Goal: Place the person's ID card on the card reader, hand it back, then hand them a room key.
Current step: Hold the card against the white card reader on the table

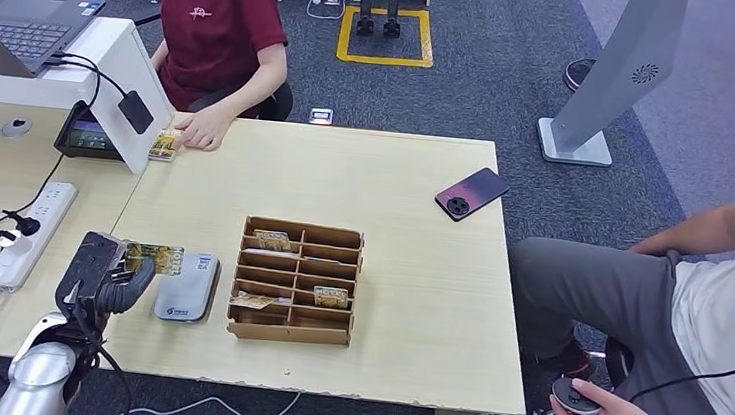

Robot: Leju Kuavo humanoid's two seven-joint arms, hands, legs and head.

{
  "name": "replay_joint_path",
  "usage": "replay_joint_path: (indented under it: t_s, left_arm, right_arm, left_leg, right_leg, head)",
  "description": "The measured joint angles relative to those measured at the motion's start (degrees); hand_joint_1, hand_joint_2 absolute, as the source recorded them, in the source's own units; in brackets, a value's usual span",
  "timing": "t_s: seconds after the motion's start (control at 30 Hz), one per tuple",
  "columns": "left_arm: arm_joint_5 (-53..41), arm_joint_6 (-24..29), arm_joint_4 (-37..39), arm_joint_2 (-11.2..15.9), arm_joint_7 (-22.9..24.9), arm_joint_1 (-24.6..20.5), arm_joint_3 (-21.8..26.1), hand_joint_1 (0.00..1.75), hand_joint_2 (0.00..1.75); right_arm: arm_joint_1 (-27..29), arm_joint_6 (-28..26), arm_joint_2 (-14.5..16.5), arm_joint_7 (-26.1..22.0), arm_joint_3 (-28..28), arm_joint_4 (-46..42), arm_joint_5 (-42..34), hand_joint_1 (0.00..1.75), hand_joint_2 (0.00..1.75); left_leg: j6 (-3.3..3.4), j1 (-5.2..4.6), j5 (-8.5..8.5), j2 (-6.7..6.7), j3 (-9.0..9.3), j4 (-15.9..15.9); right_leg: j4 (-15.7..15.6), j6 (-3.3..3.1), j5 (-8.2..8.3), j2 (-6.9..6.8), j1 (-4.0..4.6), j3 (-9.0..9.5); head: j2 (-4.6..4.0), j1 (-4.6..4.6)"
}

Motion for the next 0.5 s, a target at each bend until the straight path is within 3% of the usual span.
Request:
replay_joint_path:
  t_s: [0.5]
  left_arm:
    - [-2.17, 1.22, 0.82, -1.92, 1.56, -2.14, -0.79, 1.75, 1.75]
  right_arm:
    - [-0.07, 0.07, 0.04, 0.16, 0.0, 0.0, 0.17, 0.0, 0.0]
  left_leg:
    - [0.0, -0.01, 0.0, -0.01, 0.0, 0.0]
  right_leg:
    - [0.0, 0.0, 0.0, 0.0, 0.0, 0.0]
  head:
    - [-0.01, 0.0]
